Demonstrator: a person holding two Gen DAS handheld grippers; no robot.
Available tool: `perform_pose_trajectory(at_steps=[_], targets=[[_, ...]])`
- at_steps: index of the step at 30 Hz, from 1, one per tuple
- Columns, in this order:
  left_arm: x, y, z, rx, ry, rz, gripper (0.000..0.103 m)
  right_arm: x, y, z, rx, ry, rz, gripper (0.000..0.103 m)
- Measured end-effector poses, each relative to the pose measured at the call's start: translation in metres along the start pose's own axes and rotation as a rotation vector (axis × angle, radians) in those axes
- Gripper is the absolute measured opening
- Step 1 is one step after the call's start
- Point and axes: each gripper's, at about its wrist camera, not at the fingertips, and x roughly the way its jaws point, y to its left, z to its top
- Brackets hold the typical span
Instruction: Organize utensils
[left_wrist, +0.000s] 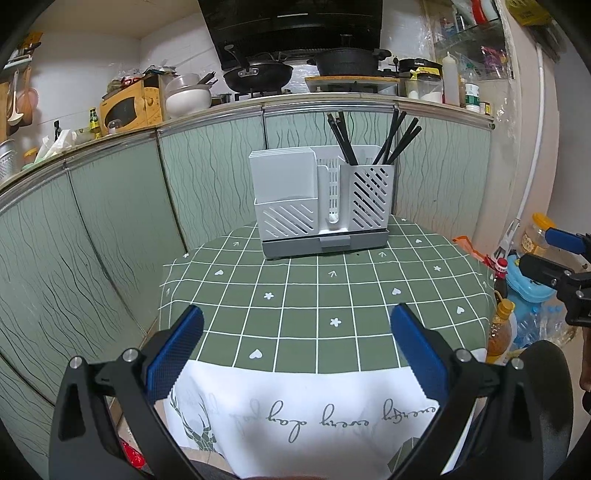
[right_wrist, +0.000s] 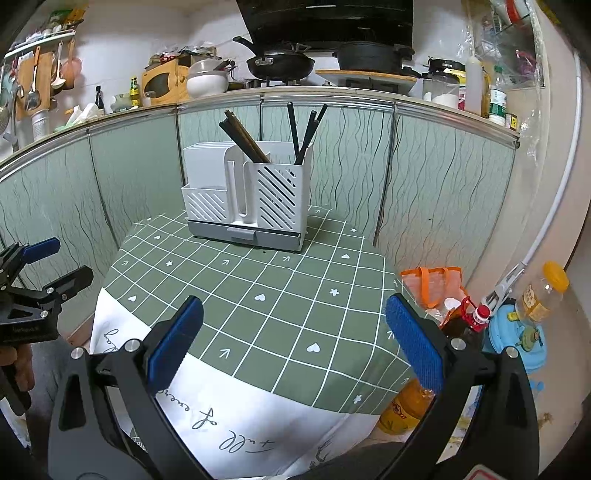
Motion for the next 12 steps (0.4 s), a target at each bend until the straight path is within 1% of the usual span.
perform_pose_trajectory(at_steps=[12], targets=[[0.0021,0.0005,-0.0025,-0.003,0.015,-0.001,0.099,-0.0012,0.0011,0.0004,-0.003,0.0,0.005,0.095]])
